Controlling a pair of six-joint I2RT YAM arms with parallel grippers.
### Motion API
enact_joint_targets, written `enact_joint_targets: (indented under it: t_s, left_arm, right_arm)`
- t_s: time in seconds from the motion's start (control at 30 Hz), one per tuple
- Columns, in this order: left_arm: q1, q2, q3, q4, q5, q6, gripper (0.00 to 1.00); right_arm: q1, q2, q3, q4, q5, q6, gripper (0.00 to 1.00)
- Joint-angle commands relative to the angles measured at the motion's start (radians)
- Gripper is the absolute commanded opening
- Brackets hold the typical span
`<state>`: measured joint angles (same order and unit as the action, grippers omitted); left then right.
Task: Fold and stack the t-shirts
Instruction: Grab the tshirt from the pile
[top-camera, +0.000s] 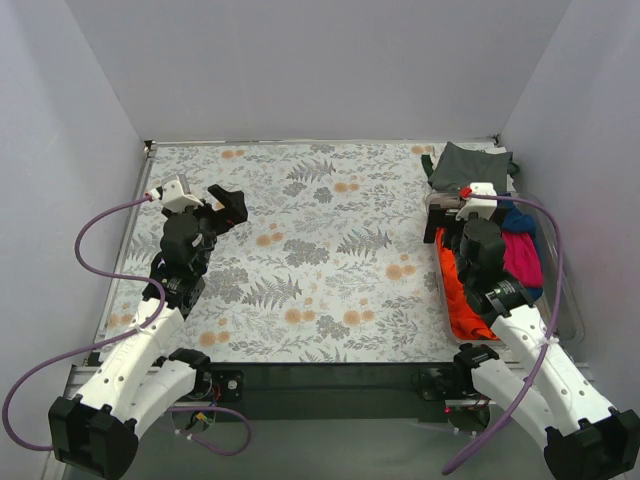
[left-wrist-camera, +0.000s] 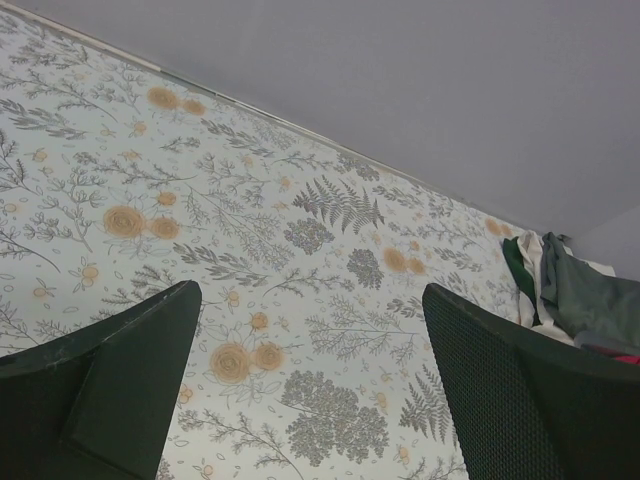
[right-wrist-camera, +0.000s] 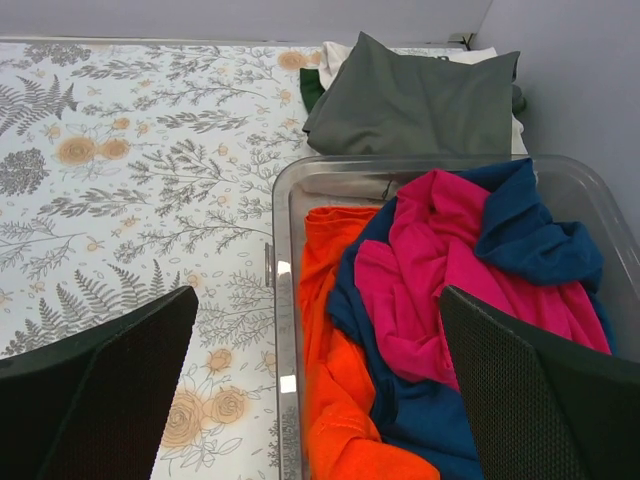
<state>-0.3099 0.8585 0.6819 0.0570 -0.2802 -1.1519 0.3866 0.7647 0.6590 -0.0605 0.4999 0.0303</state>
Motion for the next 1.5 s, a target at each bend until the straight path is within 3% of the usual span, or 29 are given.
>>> enact_joint_targets:
  t_s: [0.0,0.47,0.63,0.9,1.13,1.37,1.43,1.47]
  left_arm:
    - [-0.001,-0.006,0.001,0.0,-0.004,0.015,0.86]
    - [-0.003,0.004,-0.008,0.006,0.006,0.021,0.86]
    - [-0.001,0.017,-0.008,0.003,0.009,0.018,0.86]
    - [-0.001,0.013,-0.021,0.021,-0.011,0.027,0.86]
    - [-0.001,0.034,-0.013,0.017,-0.004,0.031,0.86]
    - [-0.001,0.043,-0.018,0.024,-0.007,0.038,0.86]
    - [-0.003,0.048,-0.016,0.027,-0.01,0.04,0.86]
    - [-0.001,0.051,-0.018,0.026,-0.011,0.041,0.86]
  right_arm:
    - [0.001,-0.027,0.005,0.047,0.042,0.014,0.98]
    - [-0.012,0.007,0.037,-0.027,0.129,0.045,0.99]
    - [-0.127,0.106,0.085,-0.093,0.077,0.092,0.98]
    - [-0.46,0.245,0.109,-0.134,-0.208,0.155,0.98]
    - [-0.512,0.378,0.148,-0.127,-0.265,0.158,0.98]
    - [-0.554,0.514,0.154,-0.061,-0.291,0.164,0.9]
    - [-0.561,0.541,0.162,-0.05,-0.294,0.163,0.86]
    - [-0.565,0.565,0.162,-0.045,-0.297,0.161,0.79]
